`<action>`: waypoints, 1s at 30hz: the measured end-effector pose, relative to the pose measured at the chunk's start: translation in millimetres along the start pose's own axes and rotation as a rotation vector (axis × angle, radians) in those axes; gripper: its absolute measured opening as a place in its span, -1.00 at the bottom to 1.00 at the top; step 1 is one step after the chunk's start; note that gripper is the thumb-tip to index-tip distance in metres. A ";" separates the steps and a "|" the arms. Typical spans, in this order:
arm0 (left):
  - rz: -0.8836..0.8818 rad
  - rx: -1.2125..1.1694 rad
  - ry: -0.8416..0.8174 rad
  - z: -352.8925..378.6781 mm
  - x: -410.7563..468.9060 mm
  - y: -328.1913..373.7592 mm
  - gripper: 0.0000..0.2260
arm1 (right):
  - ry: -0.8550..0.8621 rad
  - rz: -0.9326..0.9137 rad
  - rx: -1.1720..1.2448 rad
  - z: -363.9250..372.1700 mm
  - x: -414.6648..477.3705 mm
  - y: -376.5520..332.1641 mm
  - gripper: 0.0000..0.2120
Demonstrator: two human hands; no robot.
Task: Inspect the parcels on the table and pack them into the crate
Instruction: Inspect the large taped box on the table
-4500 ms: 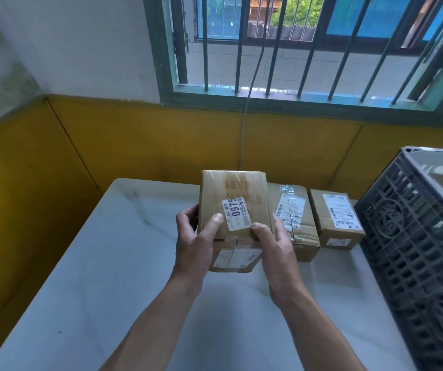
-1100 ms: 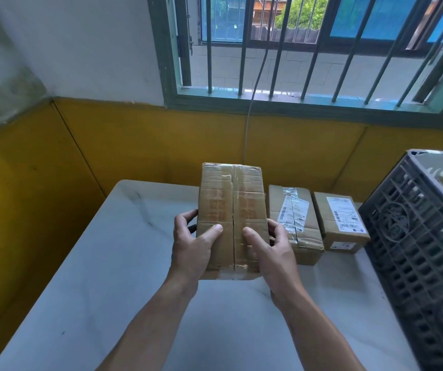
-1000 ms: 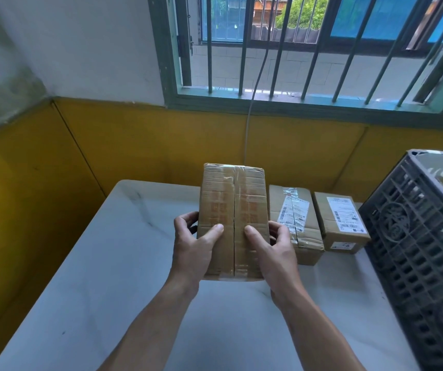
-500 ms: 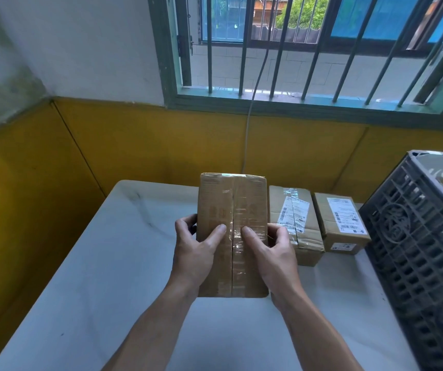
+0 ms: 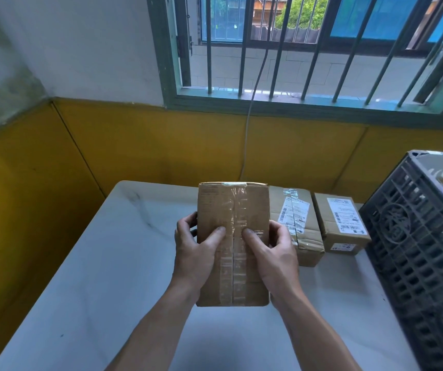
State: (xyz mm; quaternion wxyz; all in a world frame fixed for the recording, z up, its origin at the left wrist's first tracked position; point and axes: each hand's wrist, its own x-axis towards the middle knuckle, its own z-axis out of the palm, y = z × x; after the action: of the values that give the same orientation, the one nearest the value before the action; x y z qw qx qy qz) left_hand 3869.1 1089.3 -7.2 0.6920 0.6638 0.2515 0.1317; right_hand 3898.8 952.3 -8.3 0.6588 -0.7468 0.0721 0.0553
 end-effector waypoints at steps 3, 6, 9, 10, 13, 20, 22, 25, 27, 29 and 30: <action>-0.007 -0.017 -0.002 0.8 -0.7 3.1 -0.71 | -0.031 -0.009 -0.002 0.8 -2.6 -1.2 -0.51; 0.008 -0.010 0.022 0.7 0.5 4.3 -0.66 | -0.029 -0.005 0.014 0.1 -2.6 -1.7 -0.57; 0.008 -0.009 0.012 -0.8 1.1 4.4 -0.59 | -0.016 0.000 0.028 1.2 -2.3 -2.3 -0.62; 0.006 -0.004 0.006 -0.4 -0.1 4.6 -0.52 | -0.015 -0.005 0.033 1.8 -2.4 -2.9 -0.61; -0.005 0.011 0.017 1.4 -4.2 7.7 -0.41 | -0.022 -0.036 0.034 3.9 -3.1 -6.7 -0.52; -0.043 -0.007 0.001 2.2 -4.7 10.7 -0.60 | 0.025 -0.040 0.029 3.1 -6.1 -14.5 -0.52; -0.052 -0.032 -0.005 2.4 -7.0 11.4 -0.63 | 0.027 -0.043 0.031 3.8 -8.4 -15.4 -0.52; -0.048 -0.054 0.005 4.2 -9.8 15.8 -0.53 | 0.015 -0.043 0.043 4.4 -9.5 -16.8 -0.51; -0.046 -0.062 0.005 4.9 -10.3 18.0 -0.52 | 0.006 -0.043 0.046 4.0 -9.6 -17.8 -0.46; -0.038 -0.076 -0.005 4.3 -10.1 19.4 -0.52 | 0.001 -0.046 0.041 4.2 -10.4 -19.3 -0.37; -0.030 -0.079 -0.012 3.9 -9.7 18.9 -0.49 | 0.001 -0.051 0.030 4.6 -10.9 -20.1 -0.32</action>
State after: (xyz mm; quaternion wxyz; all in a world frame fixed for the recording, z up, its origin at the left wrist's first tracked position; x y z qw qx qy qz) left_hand 3865.9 1082.6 13.0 0.7209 0.6329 0.2520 0.1273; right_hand 3891.8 959.7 12.7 0.6711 -0.7384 0.0541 0.0372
